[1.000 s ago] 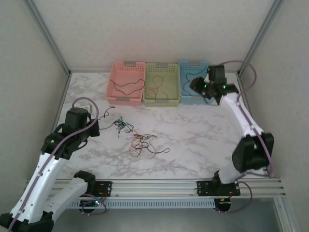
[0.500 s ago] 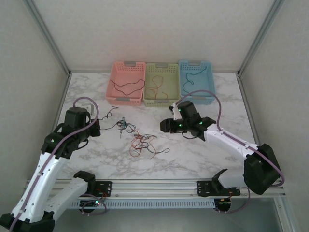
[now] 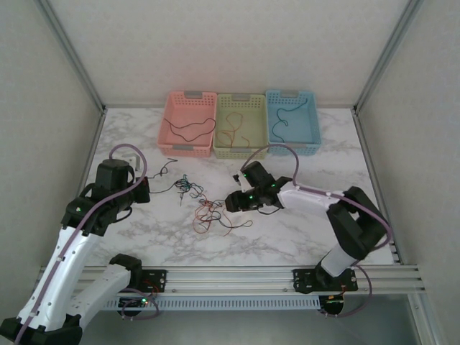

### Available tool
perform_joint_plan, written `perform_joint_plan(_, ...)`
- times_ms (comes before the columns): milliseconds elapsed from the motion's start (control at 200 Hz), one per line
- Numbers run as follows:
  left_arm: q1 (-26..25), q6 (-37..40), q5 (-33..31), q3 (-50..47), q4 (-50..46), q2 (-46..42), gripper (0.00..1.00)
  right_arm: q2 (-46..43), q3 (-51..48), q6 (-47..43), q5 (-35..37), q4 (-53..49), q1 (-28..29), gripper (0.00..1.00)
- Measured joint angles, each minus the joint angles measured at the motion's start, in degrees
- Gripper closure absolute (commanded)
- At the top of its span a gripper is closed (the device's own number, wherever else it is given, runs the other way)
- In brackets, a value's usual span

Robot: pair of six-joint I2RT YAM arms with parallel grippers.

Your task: Untangle the cables

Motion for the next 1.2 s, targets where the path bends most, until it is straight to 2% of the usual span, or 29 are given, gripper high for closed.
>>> perform_joint_plan(155,0.0,0.0,0.44,-0.02,0.17,-0.02,1.0,2.34,1.86,-2.19,1.03,-0.28,0.22,0.51)
perform_joint_plan(290,0.0,0.0,0.46,-0.02,0.24,0.0,1.0,4.52,4.17,-3.26,1.31,-1.36,0.22,0.57)
perform_joint_plan(340,0.0,0.0,0.46,-0.02,0.37,0.0,1.0,5.44,4.85,-3.45,1.33,-1.42,0.22,0.62)
perform_joint_plan(471,0.0,0.0,0.46,-0.02,0.55,0.0,1.0,6.23,5.42,-3.98,1.88,-1.68,0.22,0.86)
perform_joint_plan(626,0.0,0.0,0.44,-0.02,0.57,0.0,1.0,6.14,6.14,-4.61,3.32,-2.67,0.22,1.0)
perform_joint_plan(871,0.0,0.0,0.46,-0.02,0.57,0.0,1.0,0.59,6.19,-6.1,7.54,-5.79,0.2,1.0)
perform_joint_plan(896,0.0,0.0,0.46,-0.02,0.57,0.0,1.0,-0.11,6.19,-6.34,7.85,-5.97,0.17,0.93)
perform_joint_plan(941,0.0,0.0,0.46,-0.02,0.57,0.02,1.0,-1.14,6.19,-6.75,8.17,-5.97,0.02,0.69)
perform_joint_plan(971,0.0,0.0,0.46,-0.02,0.57,0.02,1.0,-1.68,6.19,-7.19,8.33,-5.95,-0.11,0.61)
perform_joint_plan(1046,0.0,0.0,0.46,-0.02,0.57,0.07,1.0,-2.23,6.16,-9.66,8.22,-5.95,-0.55,0.56)
perform_joint_plan(1201,0.0,0.0,0.46,-0.02,0.59,0.26,1.0,-0.9,6.16,-15.98,7.85,-6.47,-0.72,0.54)
